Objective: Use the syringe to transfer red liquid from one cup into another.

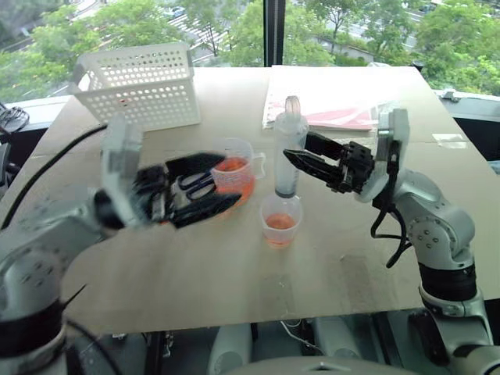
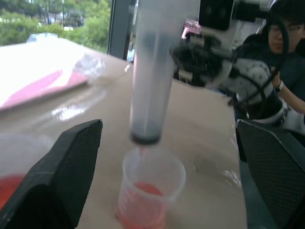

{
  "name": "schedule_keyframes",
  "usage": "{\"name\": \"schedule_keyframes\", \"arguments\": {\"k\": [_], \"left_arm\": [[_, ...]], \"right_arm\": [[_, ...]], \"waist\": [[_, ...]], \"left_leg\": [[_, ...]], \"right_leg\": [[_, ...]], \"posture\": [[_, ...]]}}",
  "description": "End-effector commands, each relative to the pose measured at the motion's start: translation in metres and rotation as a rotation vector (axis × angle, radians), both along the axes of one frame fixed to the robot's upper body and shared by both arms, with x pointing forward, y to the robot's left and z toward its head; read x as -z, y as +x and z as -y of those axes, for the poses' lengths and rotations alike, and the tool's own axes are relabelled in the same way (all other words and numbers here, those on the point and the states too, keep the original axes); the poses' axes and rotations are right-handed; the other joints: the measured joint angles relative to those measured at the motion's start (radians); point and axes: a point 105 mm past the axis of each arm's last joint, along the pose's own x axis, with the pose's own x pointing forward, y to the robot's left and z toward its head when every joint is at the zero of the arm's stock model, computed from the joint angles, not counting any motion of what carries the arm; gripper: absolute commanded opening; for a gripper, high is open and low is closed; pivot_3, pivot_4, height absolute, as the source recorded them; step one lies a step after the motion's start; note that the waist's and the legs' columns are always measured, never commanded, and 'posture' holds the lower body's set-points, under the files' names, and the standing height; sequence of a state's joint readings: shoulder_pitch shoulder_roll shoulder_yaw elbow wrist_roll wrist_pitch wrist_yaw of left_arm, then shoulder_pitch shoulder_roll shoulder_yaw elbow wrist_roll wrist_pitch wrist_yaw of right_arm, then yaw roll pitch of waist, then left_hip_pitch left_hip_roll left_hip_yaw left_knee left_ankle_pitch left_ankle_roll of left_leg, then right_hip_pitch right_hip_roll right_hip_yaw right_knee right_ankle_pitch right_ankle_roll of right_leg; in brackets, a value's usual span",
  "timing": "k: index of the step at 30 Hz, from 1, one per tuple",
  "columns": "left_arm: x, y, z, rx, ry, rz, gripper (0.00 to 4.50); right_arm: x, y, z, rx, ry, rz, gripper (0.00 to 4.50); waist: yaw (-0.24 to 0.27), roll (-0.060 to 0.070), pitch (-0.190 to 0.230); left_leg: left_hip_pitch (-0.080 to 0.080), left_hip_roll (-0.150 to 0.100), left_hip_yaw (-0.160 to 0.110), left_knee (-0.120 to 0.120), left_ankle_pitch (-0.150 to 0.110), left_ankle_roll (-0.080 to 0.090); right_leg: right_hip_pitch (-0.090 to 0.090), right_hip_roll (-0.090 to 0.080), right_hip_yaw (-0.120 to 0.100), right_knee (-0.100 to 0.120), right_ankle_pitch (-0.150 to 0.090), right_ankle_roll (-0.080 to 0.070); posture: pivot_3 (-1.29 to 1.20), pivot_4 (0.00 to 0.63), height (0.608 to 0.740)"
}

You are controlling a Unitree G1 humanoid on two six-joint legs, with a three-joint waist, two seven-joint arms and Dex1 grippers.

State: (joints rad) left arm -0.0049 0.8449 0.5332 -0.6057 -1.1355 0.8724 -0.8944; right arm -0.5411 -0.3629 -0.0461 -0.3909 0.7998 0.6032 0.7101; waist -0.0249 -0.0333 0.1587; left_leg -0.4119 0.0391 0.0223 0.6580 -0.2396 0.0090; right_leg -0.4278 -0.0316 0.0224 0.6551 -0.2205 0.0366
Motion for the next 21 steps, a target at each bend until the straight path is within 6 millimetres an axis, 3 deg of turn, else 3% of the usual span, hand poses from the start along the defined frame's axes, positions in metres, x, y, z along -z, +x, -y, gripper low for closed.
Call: {"name": "schedule_keyframes", "arguments": {"k": [1,6,11,15,19,20,21], "left_arm": [[-0.001,-0.018,-0.004,-0.013,0.064,0.086,4.5],[0.01,-0.028,0.001,-0.076,0.057,0.108,4.5],[0.013,-0.033,0.012,-0.102,0.042,0.132,4.5],[0.013,-0.03,0.021,-0.112,0.029,0.142,4.5],[0.016,-0.03,0.023,-0.118,0.028,0.138,4.5],[0.017,-0.03,0.024,-0.115,0.031,0.137,4.5],[0.017,-0.031,0.025,-0.115,0.03,0.138,4.5]], "right_arm": [[-0.028,0.001,0.011,0.019,0.04,-0.036,1.26],[-0.026,0.034,0.049,0.228,-0.177,-0.231,1.26],[0.019,0.083,0.099,0.542,-0.431,-0.43,1.26],[0.077,0.102,0.101,0.507,-0.704,-0.588,1.26],[0.11,0.118,0.106,0.493,-0.831,-0.618,1.26],[0.113,0.12,0.108,0.488,-0.852,-0.613,2.32],[0.115,0.121,0.107,0.463,-0.857,-0.622,2.81]], "waist": [[0.007,-0.001,0.0],[0.02,0.001,0.001],[0.013,0.0,0.0],[0.001,0.001,0.0],[-0.004,0.002,0.001],[-0.003,0.002,0.0],[0.002,0.002,0.001]], "left_leg": [[-0.001,0.0,0.0,0.0,0.0,0.0],[-0.001,0.0,0.001,0.001,0.0,0.0],[0.0,-0.001,0.002,0.001,0.0,0.0],[0.0,-0.001,0.003,0.0,0.0,0.001],[-0.001,0.0,0.002,-0.001,0.0,0.001],[-0.001,0.0,0.002,-0.001,0.0,0.001],[-0.002,0.0,0.001,-0.001,0.0,0.001]], "right_leg": [[0.0,0.0,-0.002,0.0,-0.001,-0.001],[0.002,-0.002,-0.003,-0.001,-0.002,-0.004],[0.004,-0.001,-0.004,-0.007,-0.002,-0.004],[0.004,0.0,-0.003,-0.008,-0.002,-0.004],[0.004,0.001,-0.003,-0.008,-0.001,-0.002],[0.004,0.001,-0.003,-0.009,0.0,-0.001],[0.004,0.001,-0.004,-0.01,0.0,0.0]], "posture": [[0.0,0.15,0.74],[0.0,0.15,0.74],[0.0,0.15,0.74],[0.0,0.15,0.74],[0.0,0.15,0.74],[0.0,0.15,0.74],[0.0,0.15,0.74]]}}
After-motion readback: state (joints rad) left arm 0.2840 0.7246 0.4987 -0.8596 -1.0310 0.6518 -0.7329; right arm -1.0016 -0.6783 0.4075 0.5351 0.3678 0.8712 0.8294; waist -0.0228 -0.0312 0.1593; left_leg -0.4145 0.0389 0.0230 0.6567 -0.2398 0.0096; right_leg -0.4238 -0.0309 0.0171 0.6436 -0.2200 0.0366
